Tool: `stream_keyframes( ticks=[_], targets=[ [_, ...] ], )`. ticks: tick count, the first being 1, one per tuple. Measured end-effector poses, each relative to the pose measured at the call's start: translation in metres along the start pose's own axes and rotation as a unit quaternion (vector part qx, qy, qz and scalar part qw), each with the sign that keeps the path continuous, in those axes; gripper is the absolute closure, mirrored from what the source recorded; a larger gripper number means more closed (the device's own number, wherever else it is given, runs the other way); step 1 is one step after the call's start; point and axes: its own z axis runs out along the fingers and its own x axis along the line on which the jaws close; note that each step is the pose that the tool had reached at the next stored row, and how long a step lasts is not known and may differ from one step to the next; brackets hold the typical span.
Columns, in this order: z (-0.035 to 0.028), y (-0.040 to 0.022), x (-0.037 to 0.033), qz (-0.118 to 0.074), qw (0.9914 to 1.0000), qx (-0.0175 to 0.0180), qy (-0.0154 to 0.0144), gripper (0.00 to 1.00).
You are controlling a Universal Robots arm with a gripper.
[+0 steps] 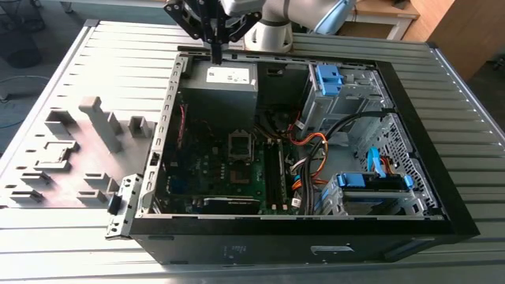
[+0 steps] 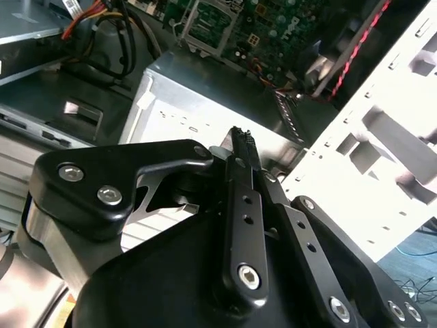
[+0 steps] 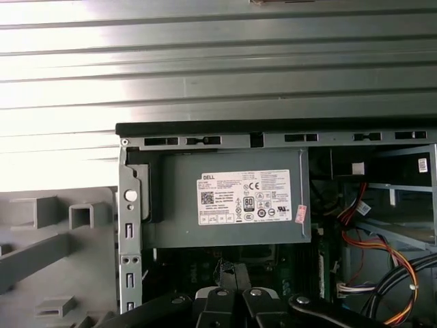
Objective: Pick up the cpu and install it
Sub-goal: 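Reach for the cpu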
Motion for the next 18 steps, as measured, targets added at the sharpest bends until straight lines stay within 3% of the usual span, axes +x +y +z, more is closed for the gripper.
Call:
stream_keyframes(
  ticks=[18],
  targets=[
    [-0.0002, -0.0019, 0.0338, 0.000, 1.00000, 0.0000, 0.0000, 0.89]
  ],
)
